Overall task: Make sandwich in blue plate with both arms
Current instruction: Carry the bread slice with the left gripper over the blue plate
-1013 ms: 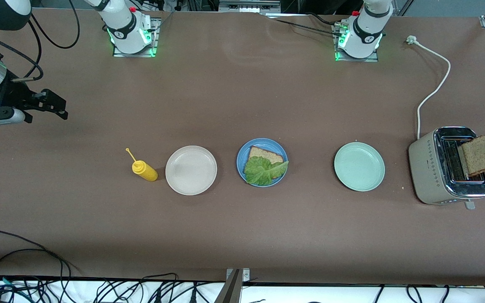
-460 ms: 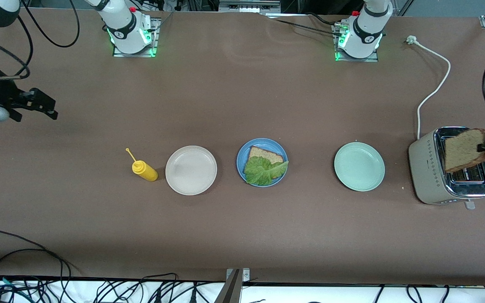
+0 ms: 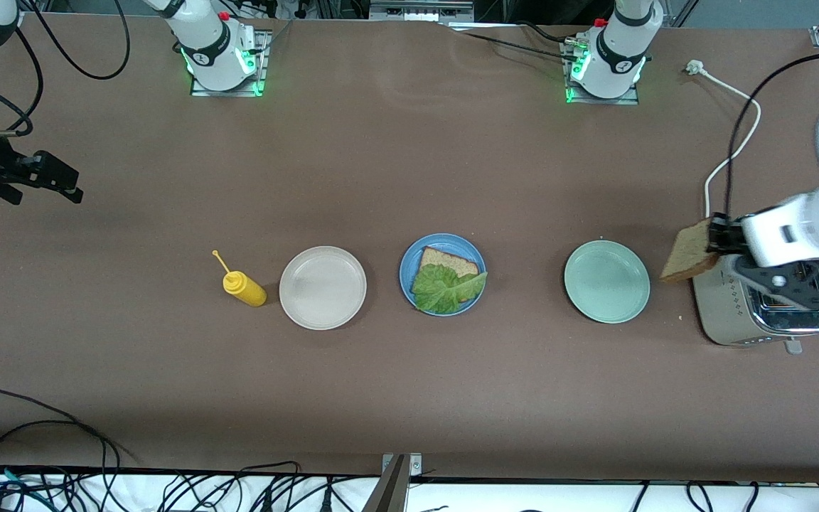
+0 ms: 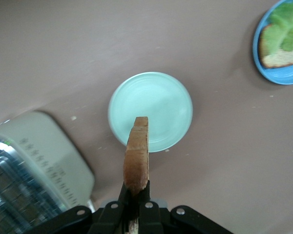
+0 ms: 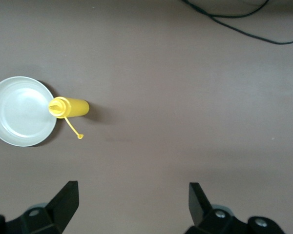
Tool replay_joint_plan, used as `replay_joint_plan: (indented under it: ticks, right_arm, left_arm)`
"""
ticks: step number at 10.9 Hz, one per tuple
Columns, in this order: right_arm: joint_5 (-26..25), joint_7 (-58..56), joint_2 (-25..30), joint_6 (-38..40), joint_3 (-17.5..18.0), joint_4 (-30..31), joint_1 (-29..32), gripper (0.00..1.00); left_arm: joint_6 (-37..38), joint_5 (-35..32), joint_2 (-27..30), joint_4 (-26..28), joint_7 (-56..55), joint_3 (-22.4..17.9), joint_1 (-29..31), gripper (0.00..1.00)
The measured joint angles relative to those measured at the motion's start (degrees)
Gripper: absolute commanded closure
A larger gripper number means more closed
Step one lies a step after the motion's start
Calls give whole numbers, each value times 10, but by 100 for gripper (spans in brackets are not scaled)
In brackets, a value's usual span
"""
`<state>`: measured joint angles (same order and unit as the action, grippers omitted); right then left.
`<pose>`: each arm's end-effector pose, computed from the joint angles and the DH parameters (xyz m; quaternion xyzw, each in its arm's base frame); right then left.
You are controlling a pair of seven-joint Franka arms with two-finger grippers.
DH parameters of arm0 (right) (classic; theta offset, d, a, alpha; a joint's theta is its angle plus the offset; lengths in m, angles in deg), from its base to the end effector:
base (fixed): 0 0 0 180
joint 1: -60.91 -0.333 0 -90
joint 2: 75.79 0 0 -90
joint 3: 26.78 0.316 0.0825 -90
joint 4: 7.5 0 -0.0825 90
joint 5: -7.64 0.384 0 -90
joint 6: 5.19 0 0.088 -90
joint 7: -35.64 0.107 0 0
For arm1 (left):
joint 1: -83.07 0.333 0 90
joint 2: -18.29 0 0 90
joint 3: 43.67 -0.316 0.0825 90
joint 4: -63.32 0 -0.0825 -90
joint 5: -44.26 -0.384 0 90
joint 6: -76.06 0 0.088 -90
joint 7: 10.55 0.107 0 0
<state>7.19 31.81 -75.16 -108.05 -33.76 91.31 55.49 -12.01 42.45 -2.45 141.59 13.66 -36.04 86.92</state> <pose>0.5671 -0.0164 0.5774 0.9990 0.0205 0.0406 0.0051 0.6464 -0.0258 0.5005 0.9663 -0.2397 -0.0909 0.0246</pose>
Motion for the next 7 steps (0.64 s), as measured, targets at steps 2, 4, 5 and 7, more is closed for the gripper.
replay_joint_plan:
  ticks: [2,4,5,7]
  right_arm:
    - [-12,0,0,2,0,-7,0,0]
    - [-13,0,0,3,0,-10,0,0]
    - [-13,0,0,4,0,-10,0,0]
    - [-13,0,-2,5,0,-10,0,0]
  left_arm:
    - [3,3,-10,7,-28,1,-68,100]
    - [2,33,-41,11,-61,1,-135,100]
    - [-11,67,-60,11,-85,1,-158,100]
    - [-64,150,-88,11,-144,0,-184,100]
